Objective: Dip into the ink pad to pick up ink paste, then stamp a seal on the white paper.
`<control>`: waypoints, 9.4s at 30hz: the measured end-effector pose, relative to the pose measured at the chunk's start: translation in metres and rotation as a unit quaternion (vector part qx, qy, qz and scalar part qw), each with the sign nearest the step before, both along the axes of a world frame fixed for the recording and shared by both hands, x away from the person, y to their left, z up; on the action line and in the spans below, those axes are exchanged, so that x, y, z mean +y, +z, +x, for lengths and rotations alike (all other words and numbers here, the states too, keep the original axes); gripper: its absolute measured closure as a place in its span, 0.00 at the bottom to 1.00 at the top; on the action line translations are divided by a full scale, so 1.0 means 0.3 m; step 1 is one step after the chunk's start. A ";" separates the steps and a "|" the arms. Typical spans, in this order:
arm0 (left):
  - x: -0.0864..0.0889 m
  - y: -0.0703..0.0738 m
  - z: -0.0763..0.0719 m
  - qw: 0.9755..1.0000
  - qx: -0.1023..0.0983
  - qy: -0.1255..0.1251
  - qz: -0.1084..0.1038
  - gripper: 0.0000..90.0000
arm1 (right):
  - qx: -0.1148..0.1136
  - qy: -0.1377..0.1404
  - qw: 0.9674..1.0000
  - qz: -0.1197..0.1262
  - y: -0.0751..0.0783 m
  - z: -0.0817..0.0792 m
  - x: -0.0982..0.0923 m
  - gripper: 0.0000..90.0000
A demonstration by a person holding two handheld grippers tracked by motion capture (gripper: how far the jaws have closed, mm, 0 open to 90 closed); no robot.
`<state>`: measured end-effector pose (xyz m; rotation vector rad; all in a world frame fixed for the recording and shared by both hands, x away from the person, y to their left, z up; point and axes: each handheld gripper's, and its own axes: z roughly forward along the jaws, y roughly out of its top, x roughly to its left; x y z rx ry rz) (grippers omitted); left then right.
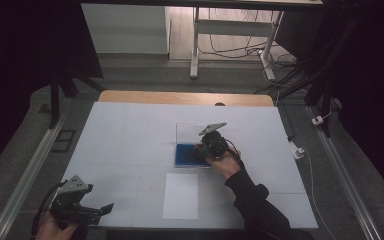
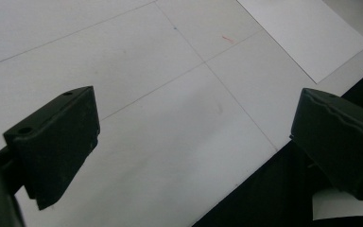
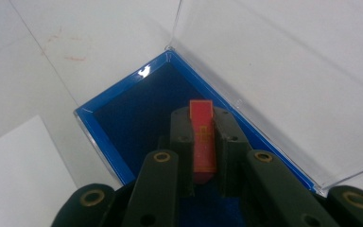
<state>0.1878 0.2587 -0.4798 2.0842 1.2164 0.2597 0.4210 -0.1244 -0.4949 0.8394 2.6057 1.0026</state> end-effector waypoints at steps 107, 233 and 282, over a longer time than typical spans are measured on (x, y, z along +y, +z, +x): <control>0.006 0.000 0.005 1.000 0.003 -0.001 -0.009 0.03 | -0.009 0.037 0.999 0.021 -0.018 -0.031 0.027 0.89; 0.014 0.002 -0.001 1.000 -0.001 -0.003 -0.022 0.03 | 0.015 0.159 0.987 0.014 -0.022 -0.377 0.082 0.89; 0.010 0.001 0.006 1.000 0.003 -0.004 -0.020 0.03 | -0.018 0.158 0.987 0.004 -0.064 -0.407 0.090 0.90</control>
